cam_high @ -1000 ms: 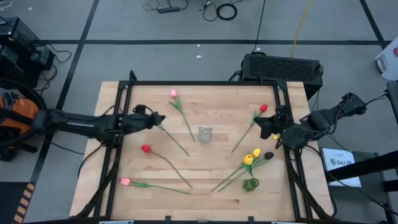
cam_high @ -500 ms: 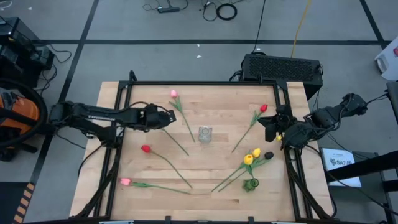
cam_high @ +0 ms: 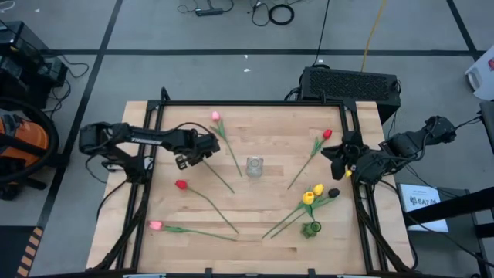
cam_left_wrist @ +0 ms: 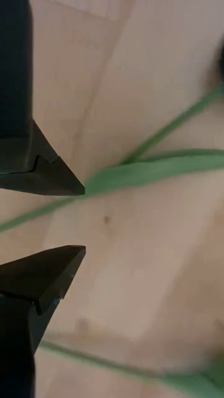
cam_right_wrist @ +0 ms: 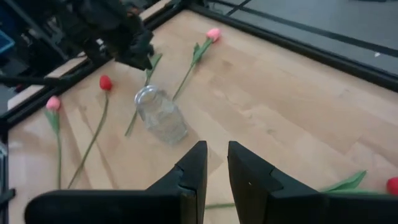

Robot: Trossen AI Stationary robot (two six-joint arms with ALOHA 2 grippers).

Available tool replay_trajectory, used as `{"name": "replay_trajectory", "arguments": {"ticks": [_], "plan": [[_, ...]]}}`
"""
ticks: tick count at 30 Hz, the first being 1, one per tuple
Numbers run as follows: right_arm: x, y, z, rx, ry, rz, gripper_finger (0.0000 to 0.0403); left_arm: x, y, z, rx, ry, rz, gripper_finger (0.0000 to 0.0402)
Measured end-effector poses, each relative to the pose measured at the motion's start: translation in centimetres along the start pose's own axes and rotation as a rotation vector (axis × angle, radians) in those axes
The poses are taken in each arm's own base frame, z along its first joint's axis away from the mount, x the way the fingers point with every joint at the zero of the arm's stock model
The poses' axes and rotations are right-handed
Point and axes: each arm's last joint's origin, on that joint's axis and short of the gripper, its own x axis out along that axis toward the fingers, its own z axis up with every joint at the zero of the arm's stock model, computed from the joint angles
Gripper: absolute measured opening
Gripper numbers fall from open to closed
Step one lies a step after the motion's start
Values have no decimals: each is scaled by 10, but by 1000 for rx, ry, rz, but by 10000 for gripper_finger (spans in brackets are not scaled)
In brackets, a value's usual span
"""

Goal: Sort flowers into vase by color
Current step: Put the top black flower into the transparent vase

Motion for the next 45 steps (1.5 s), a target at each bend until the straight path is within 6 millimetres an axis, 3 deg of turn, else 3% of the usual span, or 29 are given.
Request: {"name": "replay_trajectory", "arguments": {"ticks": [10, 16, 19, 24, 30, 34, 37, 45], "plan": [[0, -1, -1, -13, 10, -5, 57, 31, 0, 1, -8, 11, 141, 148], [0, -1, -1, -15, 11, -6, 57, 36, 0, 2, -12, -12, 157, 143], [0, -1, -1, -21, 11, -7, 57, 37, 0, 5, -22, -7, 161, 114], [0, -1, -1, -42, 11, -8, 57, 37, 2, 5, -17, -14, 175, 17], [0, -1, -1, -42, 11, -8, 57, 33, -2, 4, 1, -36, 146, 5], [0, -1, -1, -45, 13, -11, 57, 13, -21, 0, 115, -197, -4, 3], [0, -1, -1, -47, 13, -13, 57, -22, -41, -1, 166, -311, -165, 2], [0, -2, -2, -45, 15, -16, 57, -123, -72, -4, 534, -521, -418, 1]]}}
